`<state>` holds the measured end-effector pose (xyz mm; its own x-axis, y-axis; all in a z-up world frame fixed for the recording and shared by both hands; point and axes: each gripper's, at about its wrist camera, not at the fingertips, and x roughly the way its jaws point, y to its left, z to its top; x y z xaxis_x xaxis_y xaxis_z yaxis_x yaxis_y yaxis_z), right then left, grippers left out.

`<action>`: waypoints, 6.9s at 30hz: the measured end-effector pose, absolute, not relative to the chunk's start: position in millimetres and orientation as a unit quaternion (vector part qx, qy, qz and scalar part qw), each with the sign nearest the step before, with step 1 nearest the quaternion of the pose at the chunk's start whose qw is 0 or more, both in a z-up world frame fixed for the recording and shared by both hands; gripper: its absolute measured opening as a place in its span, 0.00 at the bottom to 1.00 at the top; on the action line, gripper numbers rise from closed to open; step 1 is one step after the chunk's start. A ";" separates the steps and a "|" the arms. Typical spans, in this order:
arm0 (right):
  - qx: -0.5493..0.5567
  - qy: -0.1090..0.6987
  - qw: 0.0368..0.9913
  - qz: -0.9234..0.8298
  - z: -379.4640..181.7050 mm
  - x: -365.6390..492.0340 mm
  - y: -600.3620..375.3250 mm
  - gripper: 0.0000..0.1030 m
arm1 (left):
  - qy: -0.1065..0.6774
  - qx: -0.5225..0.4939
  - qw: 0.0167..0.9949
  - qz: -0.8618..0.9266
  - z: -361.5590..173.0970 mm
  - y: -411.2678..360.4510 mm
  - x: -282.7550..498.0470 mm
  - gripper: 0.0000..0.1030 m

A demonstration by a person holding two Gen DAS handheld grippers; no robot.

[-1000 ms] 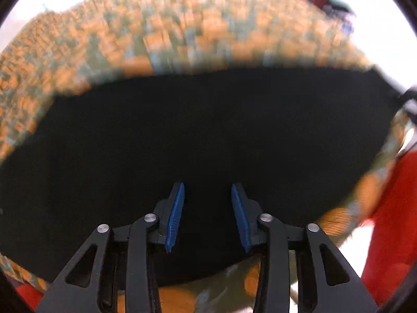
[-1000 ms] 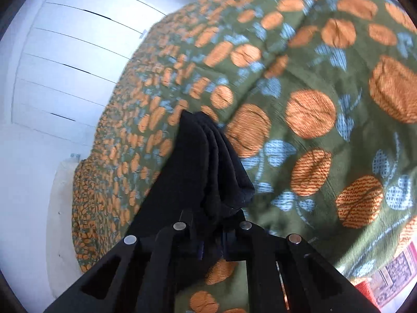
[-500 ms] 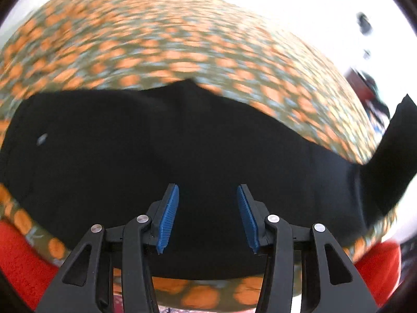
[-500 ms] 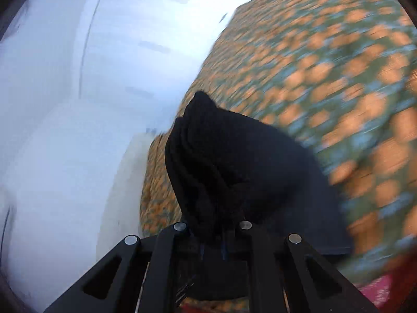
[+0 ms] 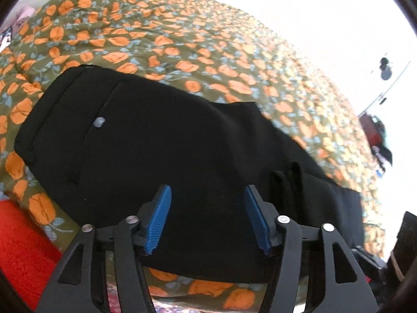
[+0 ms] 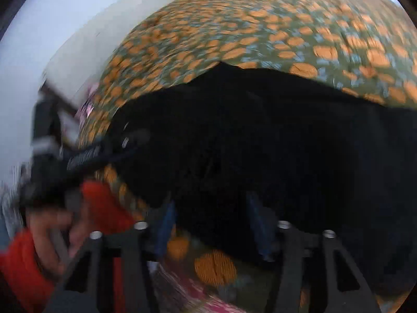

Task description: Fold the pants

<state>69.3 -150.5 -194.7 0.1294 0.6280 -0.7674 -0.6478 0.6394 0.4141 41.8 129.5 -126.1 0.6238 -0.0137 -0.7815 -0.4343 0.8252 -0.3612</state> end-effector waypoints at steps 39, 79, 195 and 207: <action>0.038 0.415 0.861 0.292 -154.9 69.0 -347.7 0.84 | 0.471 -0.102 0.875 0.046 -134.3 35.3 58.7 0.68; 0.232 0.567 0.756 0.231 -222.9 234.6 -342.4 0.67 | 0.499 -0.076 0.863 0.008 -168.9 16.9 82.9 0.42; 0.087 0.450 0.856 0.238 -187.9 113.9 -363.2 0.77 | 0.455 -0.104 0.883 0.041 -143.1 33.4 75.6 0.70; 0.089 0.453 0.855 0.239 -189.7 117.4 -364.3 0.77 | 0.412 -0.207 0.883 0.085 -116.0 95.9 44.8 0.73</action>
<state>117.4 -364.3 -189.7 0.4766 0.4884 -0.7310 -0.3270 0.8703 0.3683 44.8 95.9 -116.0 0.6465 -0.0198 -0.7627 -0.3210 0.8998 -0.2955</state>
